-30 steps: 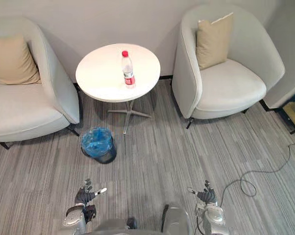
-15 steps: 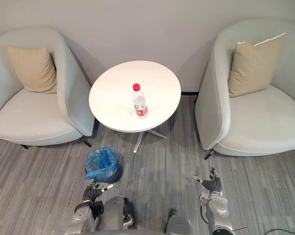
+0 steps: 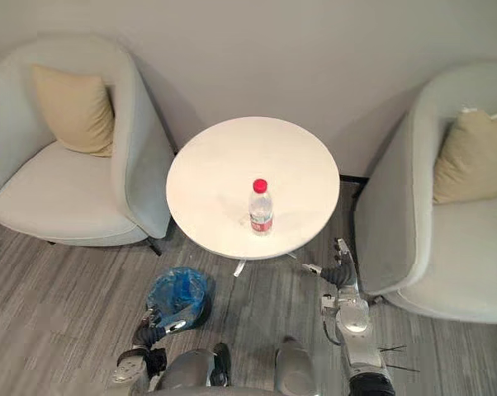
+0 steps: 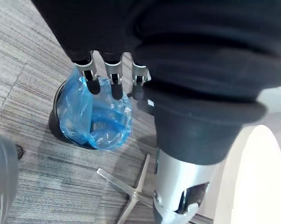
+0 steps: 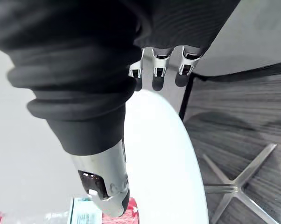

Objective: Gather rubbish on tea table into small bin, then transfer packed bag to large trash can.

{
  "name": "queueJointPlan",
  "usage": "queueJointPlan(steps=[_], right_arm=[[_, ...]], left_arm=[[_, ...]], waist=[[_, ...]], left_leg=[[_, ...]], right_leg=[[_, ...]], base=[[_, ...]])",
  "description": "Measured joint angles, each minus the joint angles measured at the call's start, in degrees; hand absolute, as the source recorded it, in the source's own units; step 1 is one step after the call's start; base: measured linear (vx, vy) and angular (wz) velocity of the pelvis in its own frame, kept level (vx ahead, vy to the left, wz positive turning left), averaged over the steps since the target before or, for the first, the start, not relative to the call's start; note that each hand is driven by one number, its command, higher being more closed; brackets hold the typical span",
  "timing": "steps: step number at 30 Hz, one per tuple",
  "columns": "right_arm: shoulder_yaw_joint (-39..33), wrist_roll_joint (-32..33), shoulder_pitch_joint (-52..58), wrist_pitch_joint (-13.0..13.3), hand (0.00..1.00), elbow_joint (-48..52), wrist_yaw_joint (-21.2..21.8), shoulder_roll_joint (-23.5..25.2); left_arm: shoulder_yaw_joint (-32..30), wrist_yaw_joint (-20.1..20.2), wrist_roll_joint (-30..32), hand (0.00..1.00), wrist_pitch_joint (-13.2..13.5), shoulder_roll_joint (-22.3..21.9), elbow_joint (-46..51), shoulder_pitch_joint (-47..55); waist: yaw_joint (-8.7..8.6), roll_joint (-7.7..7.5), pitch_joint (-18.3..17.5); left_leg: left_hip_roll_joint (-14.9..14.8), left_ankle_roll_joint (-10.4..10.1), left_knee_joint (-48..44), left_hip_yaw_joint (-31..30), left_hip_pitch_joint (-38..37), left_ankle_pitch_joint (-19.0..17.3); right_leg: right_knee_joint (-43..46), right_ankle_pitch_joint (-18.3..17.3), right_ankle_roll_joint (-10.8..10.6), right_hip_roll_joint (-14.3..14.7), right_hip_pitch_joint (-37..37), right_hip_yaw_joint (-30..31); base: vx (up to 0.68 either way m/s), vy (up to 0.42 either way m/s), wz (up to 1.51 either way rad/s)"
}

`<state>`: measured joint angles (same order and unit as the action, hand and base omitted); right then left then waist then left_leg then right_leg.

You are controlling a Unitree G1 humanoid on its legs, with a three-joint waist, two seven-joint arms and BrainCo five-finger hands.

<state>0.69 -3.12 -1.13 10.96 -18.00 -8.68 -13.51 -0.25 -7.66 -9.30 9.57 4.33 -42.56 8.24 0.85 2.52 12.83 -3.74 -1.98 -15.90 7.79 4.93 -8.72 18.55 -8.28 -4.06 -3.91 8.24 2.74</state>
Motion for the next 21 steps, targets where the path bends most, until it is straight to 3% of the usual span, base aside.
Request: queueJointPlan(steps=[4,12,16,21], right_arm=[[0.2,-2.0,0.3,0.0,0.00,0.9,0.0,-0.5],[2.7,-1.9,-4.9,0.0,0.00,-3.1,0.0,-0.5],[2.9,-1.7,-11.5,-0.1,0.00,-9.3,-1.0,-0.6],[4.8,-0.6,-24.6,-0.2,0.00,-15.8,-3.4,-2.5]], left_arm=[[0.1,0.1,0.4,0.00,0.4,-0.4,-1.1,0.9],[1.3,1.3,0.5,0.00,0.4,-0.6,-3.0,2.0],[2.5,1.4,0.5,0.00,0.7,-0.7,-3.0,2.0],[2.6,1.3,0.3,0.00,1.7,-0.6,-1.6,1.6]], waist=[[0.05,0.50,-0.1],[0.51,1.97,0.2],[1.63,3.43,1.2],[2.55,5.54,4.9]], left_leg=[[-0.1,-0.6,3.6,-2.7,-3.0,1.2],[1.3,-0.2,7.2,-6.1,-3.0,4.7],[1.8,-0.1,9.9,-7.2,-1.4,7.1],[2.2,0.1,11.1,-8.9,2.8,9.6]], right_leg=[[-4.9,0.6,0.5,0.0,-5.1,-3.0],[-10.3,3.6,0.3,-0.9,-7.8,-6.4],[-11.1,5.1,0.2,-1.1,-5.8,-7.3],[-11.3,7.7,0.1,-1.4,-1.8,-8.1]], base=[[0.11,-0.053,0.33],[-0.01,0.002,0.24],[-0.13,0.009,0.16],[-0.20,0.012,0.16]])
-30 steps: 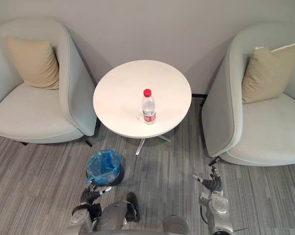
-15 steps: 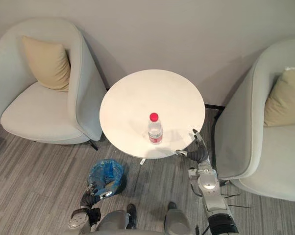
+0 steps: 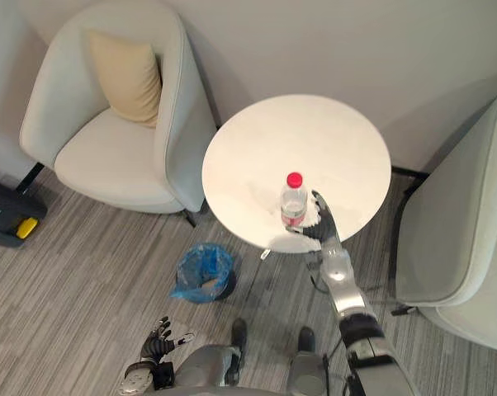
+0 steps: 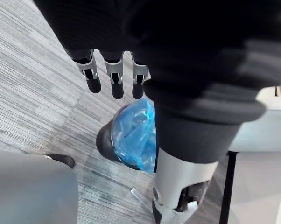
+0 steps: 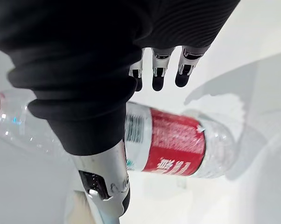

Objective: Gather rubbish on tea table into small bin, then transfer packed bag to large trash can.

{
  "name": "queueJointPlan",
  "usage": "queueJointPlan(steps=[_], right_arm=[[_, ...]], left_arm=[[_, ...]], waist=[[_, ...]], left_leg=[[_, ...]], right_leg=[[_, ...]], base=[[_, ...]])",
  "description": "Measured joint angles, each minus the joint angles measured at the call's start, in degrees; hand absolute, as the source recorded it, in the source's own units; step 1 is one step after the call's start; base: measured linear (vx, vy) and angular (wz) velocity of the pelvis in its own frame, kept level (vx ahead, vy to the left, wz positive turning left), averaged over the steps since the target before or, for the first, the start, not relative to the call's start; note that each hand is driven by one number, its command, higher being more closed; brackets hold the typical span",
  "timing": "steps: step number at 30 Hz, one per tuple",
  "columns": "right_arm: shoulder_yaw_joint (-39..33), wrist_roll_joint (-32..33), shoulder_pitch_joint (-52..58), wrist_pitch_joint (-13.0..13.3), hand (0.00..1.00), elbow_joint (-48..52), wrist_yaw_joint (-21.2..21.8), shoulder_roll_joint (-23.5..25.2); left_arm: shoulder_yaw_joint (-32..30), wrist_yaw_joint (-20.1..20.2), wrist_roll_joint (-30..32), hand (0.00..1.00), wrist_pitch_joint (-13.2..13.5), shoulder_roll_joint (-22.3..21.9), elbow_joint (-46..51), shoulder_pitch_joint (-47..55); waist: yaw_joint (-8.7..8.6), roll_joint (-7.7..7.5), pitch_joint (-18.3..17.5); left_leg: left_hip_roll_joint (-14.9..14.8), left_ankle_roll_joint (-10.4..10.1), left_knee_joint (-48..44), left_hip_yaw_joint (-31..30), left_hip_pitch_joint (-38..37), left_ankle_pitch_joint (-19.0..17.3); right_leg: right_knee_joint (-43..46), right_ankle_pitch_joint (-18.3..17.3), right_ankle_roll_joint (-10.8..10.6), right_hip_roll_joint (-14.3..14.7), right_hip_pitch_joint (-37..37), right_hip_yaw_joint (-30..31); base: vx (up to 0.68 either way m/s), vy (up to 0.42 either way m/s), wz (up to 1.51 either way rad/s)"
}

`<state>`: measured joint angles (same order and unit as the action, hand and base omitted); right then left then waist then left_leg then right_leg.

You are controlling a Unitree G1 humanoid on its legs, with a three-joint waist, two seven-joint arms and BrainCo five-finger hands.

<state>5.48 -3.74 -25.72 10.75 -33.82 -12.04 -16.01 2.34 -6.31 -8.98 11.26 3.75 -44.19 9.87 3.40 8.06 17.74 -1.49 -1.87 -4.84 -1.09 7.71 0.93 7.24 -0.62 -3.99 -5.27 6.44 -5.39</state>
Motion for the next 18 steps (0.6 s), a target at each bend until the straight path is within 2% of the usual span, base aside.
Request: queueJointPlan(steps=[2,3,5,7,12,15,18], right_arm=[[0.0,1.1,-4.6,0.0,0.00,-2.6,-0.6,-2.1],[0.0,1.6,-8.4,0.0,1.00,-4.9,-0.8,-3.3],[0.1,2.4,-14.8,0.0,1.00,-8.4,-1.6,-4.8],[0.1,4.4,-20.5,-0.1,1.00,-12.0,-2.3,-7.8],[0.2,7.8,-24.1,-0.4,1.00,-13.2,-2.9,-9.9],[0.1,8.9,-23.9,-0.6,1.00,-11.2,-3.5,-9.9],[-0.1,8.8,-20.5,-0.5,1.00,-3.0,-4.7,-9.9]], left_arm=[[0.0,0.0,-0.1,0.00,0.5,0.1,0.5,-0.1],[0.0,-0.1,-0.2,0.00,0.5,0.5,0.7,-0.1],[0.6,-0.1,-0.4,0.00,0.4,1.4,0.7,-0.1],[1.1,-0.2,-0.6,0.00,0.4,1.5,0.8,-0.3],[1.4,-0.4,-0.6,0.00,0.5,1.7,0.7,-1.3],[1.8,-1.4,-0.6,0.00,0.5,1.9,0.7,-2.1],[1.9,-1.5,-0.6,0.00,0.6,1.5,1.1,-2.7]], waist=[[0.64,0.33,1.0],[0.79,0.32,1.7],[0.91,0.36,2.9],[2.17,0.48,3.3],[2.44,0.49,4.2],[2.29,0.46,4.5],[1.99,0.46,4.5]], left_leg=[[0.1,0.2,0.8,-0.6,0.8,1.1],[0.1,0.2,1.0,-1.0,1.8,1.5],[0.1,0.2,1.2,-1.3,3.1,2.4],[0.1,0.1,2.8,-1.3,4.2,3.8],[0.2,0.2,2.9,-2.2,5.6,4.5],[0.3,0.2,2.9,-2.1,5.9,4.6],[0.3,0.2,2.9,-2.5,5.9,4.6]], right_leg=[[-0.3,0.4,0.0,-0.1,0.6,-0.8],[-0.5,0.5,0.0,-0.1,1.4,-1.1],[-0.7,1.2,0.2,-0.3,2.7,-1.1],[-2.0,2.6,0.2,-0.3,4.0,-1.1],[-3.4,3.6,0.3,-0.2,4.4,-2.0],[-3.5,3.6,0.3,0.1,4.8,-2.0],[-3.5,3.6,0.3,0.1,4.6,-2.1]], base=[[-0.13,0.008,0.21],[-0.10,0.006,0.12],[-0.11,0.015,0.06],[-0.06,0.020,-0.01],[0.03,0.001,0.07],[0.07,-0.015,-0.01],[0.06,-0.014,0.03]])
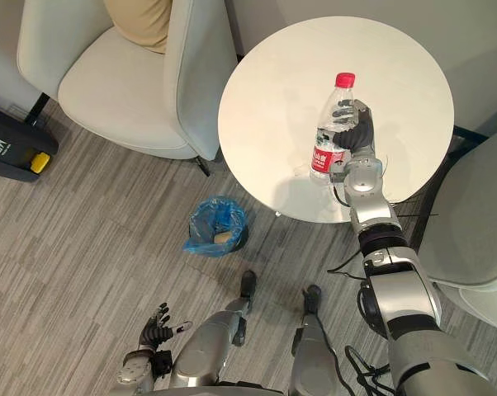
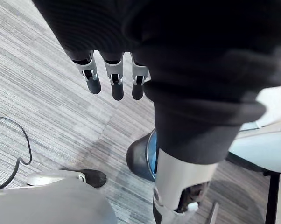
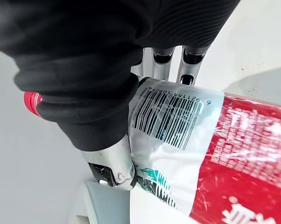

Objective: Gather rubbish on tea table into small bin, then transfer packed bag to large trash can.

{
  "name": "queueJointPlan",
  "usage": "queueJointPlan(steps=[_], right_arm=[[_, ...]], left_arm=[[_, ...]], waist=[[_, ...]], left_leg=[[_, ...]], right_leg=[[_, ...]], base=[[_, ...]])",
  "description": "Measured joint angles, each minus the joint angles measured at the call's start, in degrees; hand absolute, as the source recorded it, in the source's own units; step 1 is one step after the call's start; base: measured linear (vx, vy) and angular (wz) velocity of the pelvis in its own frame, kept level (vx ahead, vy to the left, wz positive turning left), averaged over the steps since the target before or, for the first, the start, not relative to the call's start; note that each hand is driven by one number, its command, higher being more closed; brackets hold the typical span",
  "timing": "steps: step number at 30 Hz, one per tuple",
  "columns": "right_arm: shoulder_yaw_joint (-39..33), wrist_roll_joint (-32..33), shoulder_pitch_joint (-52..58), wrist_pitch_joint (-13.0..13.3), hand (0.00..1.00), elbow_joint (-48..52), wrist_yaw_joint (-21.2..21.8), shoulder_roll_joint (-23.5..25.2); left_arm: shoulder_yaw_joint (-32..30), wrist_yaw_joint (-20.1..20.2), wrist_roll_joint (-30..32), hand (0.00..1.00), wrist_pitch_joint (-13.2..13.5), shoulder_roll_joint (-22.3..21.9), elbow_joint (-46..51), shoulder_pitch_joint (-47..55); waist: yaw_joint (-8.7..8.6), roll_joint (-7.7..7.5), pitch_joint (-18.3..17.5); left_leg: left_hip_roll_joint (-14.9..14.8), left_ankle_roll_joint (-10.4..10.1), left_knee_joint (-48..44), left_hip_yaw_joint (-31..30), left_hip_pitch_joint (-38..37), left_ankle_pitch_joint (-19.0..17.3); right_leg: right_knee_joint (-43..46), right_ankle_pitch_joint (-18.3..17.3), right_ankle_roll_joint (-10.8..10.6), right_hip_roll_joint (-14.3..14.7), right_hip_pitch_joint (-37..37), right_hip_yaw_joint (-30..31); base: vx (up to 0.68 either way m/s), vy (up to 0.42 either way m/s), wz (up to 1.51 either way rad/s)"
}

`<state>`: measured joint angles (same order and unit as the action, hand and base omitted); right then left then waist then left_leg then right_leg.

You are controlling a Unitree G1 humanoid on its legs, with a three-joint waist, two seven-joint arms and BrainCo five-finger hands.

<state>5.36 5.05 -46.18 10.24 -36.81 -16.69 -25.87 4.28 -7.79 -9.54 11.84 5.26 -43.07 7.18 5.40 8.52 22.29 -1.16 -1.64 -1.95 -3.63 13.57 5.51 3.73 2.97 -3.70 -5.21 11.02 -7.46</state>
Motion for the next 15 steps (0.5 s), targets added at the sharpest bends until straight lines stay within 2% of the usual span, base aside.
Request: queueJointPlan(steps=[3,6,8,12,13,14,15], right_arm=[[-0.8,-0.7,6.8,0.8,1.00,9.4,-0.6,1.0],[-0.9,-2.1,16.2,1.1,1.00,17.3,-0.4,5.7],[-0.2,-3.6,20.2,1.3,1.00,19.7,0.2,8.1],[0.4,-6.8,28.8,2.3,1.00,26.2,0.6,11.3],[0.6,-7.5,30.5,2.5,1.00,27.2,0.6,11.7],[1.5,-8.0,32.0,2.6,1.00,27.7,0.6,12.0],[2.6,-9.0,33.0,2.6,1.00,28.7,0.4,12.1]], left_arm=[[0.1,-0.1,0.2,0.00,0.0,-0.6,0.3,0.0],[0.3,-0.1,0.6,0.00,-0.2,-0.6,0.0,0.1],[0.3,0.0,0.7,0.00,-0.2,-0.6,-0.5,0.1],[0.4,0.0,1.3,0.00,-0.3,-0.6,-1.0,0.0],[0.5,0.0,1.3,0.00,-0.3,-0.6,-1.4,-0.1],[0.6,-0.1,1.3,0.00,-0.4,-0.9,-2.1,-0.3],[0.6,-0.1,1.3,0.00,-0.5,-1.6,-2.5,-0.6]], waist=[[-0.23,-0.03,0.0],[-0.69,-0.19,-0.1],[-1.45,-0.36,-0.2],[-1.61,-0.61,-1.0],[-1.72,-0.78,-1.6],[-2.73,-1.58,-2.4],[-3.91,-1.94,-2.9]], left_leg=[[0.1,0.0,0.2,-1.1,-1.6,0.0],[0.2,0.0,1.9,-3.1,-4.6,-0.1],[0.2,-0.3,2.1,-4.6,-5.1,0.1],[0.5,-1.0,2.7,-7.1,-5.3,0.7],[0.4,0.9,3.1,-5.2,-5.1,0.3],[-0.4,6.5,2.8,2.9,-4.6,-2.0],[-1.9,9.7,1.8,12.2,-4.7,-3.9]], right_leg=[[0.0,-0.4,0.1,0.0,-1.9,-0.5],[0.8,-2.5,0.1,-0.1,-4.8,-2.1],[2.3,-3.7,0.1,-0.3,-5.2,-3.6],[6.2,-6.9,0.2,-1.6,-5.7,-8.1],[7.3,-7.7,0.3,-2.2,-5.7,-9.8],[8.1,-8.5,0.0,-3.8,-6.3,-12.8],[8.1,-9.0,-0.4,-5.3,-7.6,-15.4]], base=[[0.02,-0.010,0.15],[-0.02,-0.023,0.29],[-0.03,-0.026,0.39],[-0.01,-0.030,0.58],[-0.02,-0.002,0.93],[0.05,0.024,1.38],[0.05,0.030,1.37]])
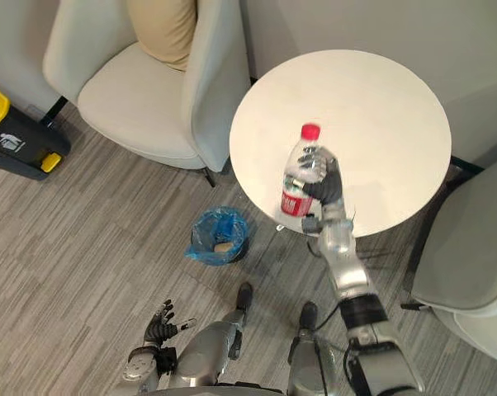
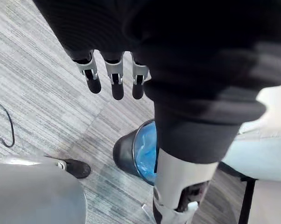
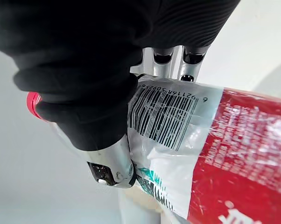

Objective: Gather rubbish on tea table into small bin, then transfer packed bag to large trash can.

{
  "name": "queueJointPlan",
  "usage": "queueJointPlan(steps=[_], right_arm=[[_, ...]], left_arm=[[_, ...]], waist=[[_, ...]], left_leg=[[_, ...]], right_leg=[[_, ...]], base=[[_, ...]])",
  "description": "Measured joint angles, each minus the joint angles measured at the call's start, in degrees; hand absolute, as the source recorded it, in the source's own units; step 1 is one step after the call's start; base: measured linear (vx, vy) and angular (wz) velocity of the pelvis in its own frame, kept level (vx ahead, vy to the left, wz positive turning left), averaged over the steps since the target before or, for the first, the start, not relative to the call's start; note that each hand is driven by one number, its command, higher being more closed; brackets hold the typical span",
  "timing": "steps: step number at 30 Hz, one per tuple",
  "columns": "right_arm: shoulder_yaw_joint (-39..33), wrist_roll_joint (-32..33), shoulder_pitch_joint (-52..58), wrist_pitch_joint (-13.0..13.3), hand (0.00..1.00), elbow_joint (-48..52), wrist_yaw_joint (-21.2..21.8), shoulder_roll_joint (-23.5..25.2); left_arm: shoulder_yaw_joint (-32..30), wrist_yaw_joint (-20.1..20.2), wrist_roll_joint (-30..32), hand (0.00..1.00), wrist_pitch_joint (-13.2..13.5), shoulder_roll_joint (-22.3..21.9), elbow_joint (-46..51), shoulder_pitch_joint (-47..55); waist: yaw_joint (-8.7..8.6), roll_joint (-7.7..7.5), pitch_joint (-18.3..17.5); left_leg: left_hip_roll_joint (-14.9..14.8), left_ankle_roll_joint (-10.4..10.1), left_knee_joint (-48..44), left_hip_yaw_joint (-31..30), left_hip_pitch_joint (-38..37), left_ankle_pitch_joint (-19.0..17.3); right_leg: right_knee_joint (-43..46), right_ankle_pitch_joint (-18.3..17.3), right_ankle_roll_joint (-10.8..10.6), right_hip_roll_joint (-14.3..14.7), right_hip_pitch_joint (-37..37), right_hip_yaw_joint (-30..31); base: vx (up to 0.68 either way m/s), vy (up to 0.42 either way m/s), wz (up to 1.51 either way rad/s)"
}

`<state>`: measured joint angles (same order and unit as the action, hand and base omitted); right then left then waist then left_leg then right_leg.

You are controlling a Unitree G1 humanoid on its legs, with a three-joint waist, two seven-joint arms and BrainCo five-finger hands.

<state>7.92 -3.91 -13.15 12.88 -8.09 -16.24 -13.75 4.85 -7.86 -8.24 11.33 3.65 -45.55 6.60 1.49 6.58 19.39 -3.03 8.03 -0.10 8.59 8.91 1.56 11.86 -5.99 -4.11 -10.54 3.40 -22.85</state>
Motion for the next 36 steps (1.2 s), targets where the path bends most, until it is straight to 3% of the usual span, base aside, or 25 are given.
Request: queueJointPlan(steps=[2,3,4,6,9,10,11,12,14,17,18,19,20,22,26,32,36], right_arm=[[1.0,-2.5,0.7,0.1,1.00,1.5,0.0,0.1],[1.5,-3.7,2.0,0.1,1.00,2.9,0.0,0.3],[2.3,-5.4,4.2,0.4,1.00,4.7,0.2,0.9],[4.6,-7.1,7.4,0.8,1.00,7.1,0.4,2.0],[6.9,-10.1,10.6,1.4,1.00,7.2,2.7,3.7],[6.8,-10.8,11.4,1.2,1.00,6.8,2.9,3.3],[6.8,-11.3,11.5,1.2,1.00,6.5,3.0,3.0],[6.7,-12.3,11.5,1.2,1.00,6.0,3.0,2.1],[7.1,-12.5,10.8,1.2,1.00,4.5,3.0,2.0],[9.2,-13.9,7.6,1.1,1.00,2.5,3.0,1.7],[9.4,-14.4,6.3,1.2,1.00,1.7,2.8,1.5],[10.0,-14.9,3.6,1.2,1.00,-0.4,2.4,1.2],[10.8,-15.2,-1.0,1.1,1.00,-4.5,2.4,-0.4],[11.2,-16.7,-7.2,0.0,1.00,-10.7,2.1,-2.1],[10.0,-17.0,-14.3,-2.8,1.00,-18.2,-0.5,-4.4],[8.4,-17.0,-26.5,-3.6,1.00,-16.8,-5.8,-5.5],[7.9,-16.8,-34.1,-4.9,1.00,-16.0,-7.4,-7.0]], left_arm=[[0.2,0.0,0.3,0.00,0.0,-0.8,-0.1,0.0],[0.5,0.0,0.6,0.00,0.0,-0.8,-0.2,0.0],[0.7,-0.1,0.9,0.00,0.2,-0.5,-0.7,0.0],[1.3,-0.1,1.8,0.00,0.2,0.1,-1.8,0.1],[2.8,0.1,3.9,0.00,0.2,1.6,-2.0,0.1],[3.8,0.1,5.0,0.00,0.3,2.1,-2.2,0.1],[4.3,0.1,5.3,0.00,0.3,2.4,-2.2,0.1],[5.1,0.3,5.8,0.00,0.3,2.7,-2.0,-0.3],[6.0,0.2,6.7,0.00,0.2,3.4,-2.2,-0.7],[6.5,0.1,6.7,0.00,0.2,3.8,-2.2,-1.7],[6.8,0.0,6.6,0.00,0.4,4.0,-2.2,-2.3],[6.7,-0.1,6.5,0.00,0.5,4.5,-2.0,-3.8],[6.5,-0.9,6.3,0.00,0.3,3.5,-2.2,-5.9],[6.2,-1.8,5.2,0.00,0.5,2.5,-2.1,-8.0],[5.1,-4.5,1.7,0.00,0.5,1.1,-2.2,-13.2],[1.1,-7.9,-2.5,0.00,2.9,-1.9,2.4,-24.1],[-1.1,-8.9,-2.9,0.00,4.9,-2.7,9.1,-30.9]], waist=[[-0.76,0.22,-0.6],[-0.58,0.12,-1.1],[-0.29,-0.50,-2.2],[-0.19,-1.77,-3.8],[-0.68,-3.65,-4.3],[-0.74,-3.64,-4.3],[-0.86,-3.64,-4.3],[-1.23,-3.50,-4.1],[-1.50,-3.66,-3.8],[-2.34,-3.76,-2.3],[-2.31,-4.24,-1.6],[-2.51,-5.63,-0.3],[-2.47,-3.36,2.0],[-1.84,-1.36,3.2],[-0.47,-1.18,6.0],[-0.32,-1.40,8.5],[1.21,-1.41,11.3]], left_leg=[[-3.8,-0.2,-4.3,13.1,0.2,0.4],[-5.0,-1.8,-6.1,15.5,0.2,1.8],[-4.2,-4.1,-6.5,15.0,0.0,1.3],[-2.4,-5.8,-6.0,13.3,-0.4,0.7],[0.5,-5.8,-9.7,10.9,-0.8,-3.8],[1.3,-5.8,-12.2,9.4,-0.8,-5.7],[1.5,-5.5,-13.5,8.7,-0.8,-6.8],[1.3,-5.2,-16.0,7.1,-0.7,-8.5],[1.3,-4.9,-18.1,4.9,-0.7,-10.1],[1.5,-5.8,-21.0,1.5,1.3,-11.1],[2.2,-6.5,-23.4,0.5,3.2,-11.5],[3.4,-7.6,-27.6,-0.1,6.4,-12.3],[2.2,-8.3,-31.1,-1.9,9.8,-13.3],[0.8,-8.5,-33.1,-3.3,15.4,-13.4],[0.0,-9.1,-36.1,-3.8,23.2,-13.5],[-1.7,-8.9,-52.6,-4.1,46.0,-16.3],[-3.2,-9.3,-62.0,-4.1,61.9,-17.5]], right_leg=[[0.7,-1.5,-1.1,-1.3,-2.0,-3.4],[1.7,-2.5,-1.7,-1.8,-2.9,-4.3],[2.1,-3.4,-2.5,-2.8,-3.7,-5.3],[2.1,-4.0,-3.6,-4.3,-5.2,-6.9],[8.3,-5.4,-5.9,-8.7,-6.4,-8.2],[17.1,-5.2,-4.7,-11.4,-3.9,-5.6],[22.7,-4.2,-2.7,-12.3,-1.5,-2.6],[31.2,-5.2,0.7,-11.8,3.4,5.1],[34.4,-8.7,0.8,-8.3,8.0,13.0],[28.0,-10.3,-0.3,-3.2,13.9,18.7],[24.7,-9.6,-0.9,-3.1,15.4,18.9],[20.7,-5.0,-1.5,-3.5,17.1,18.5],[22.7,-5.5,-1.4,-3.0,18.5,17.3],[23.6,-5.3,-1.0,-1.7,23.0,16.1],[28.4,-6.1,0.3,-1.6,30.9,15.7],[44.7,-10.4,1.9,-2.5,52.9,16.8],[54.7,-11.8,2.3,-2.6,69.2,18.2]], base=[[0.10,0.079,1.05],[0.13,0.105,0.80],[0.10,0.058,0.57],[0.21,0.075,0.50],[0.20,0.108,0.48],[0.17,0.146,0.54],[0.16,0.152,0.55],[0.17,0.111,0.65],[0.17,0.055,0.68],[0.12,-0.045,0.73],[0.09,-0.146,1.10],[0.06,-0.192,1.06],[0.02,-0.167,0.81],[-0.06,-0.134,0.32],[-0.08,-0.096,0.14],[-0.18,-0.065,0.15],[-0.19,-0.078,0.08]])
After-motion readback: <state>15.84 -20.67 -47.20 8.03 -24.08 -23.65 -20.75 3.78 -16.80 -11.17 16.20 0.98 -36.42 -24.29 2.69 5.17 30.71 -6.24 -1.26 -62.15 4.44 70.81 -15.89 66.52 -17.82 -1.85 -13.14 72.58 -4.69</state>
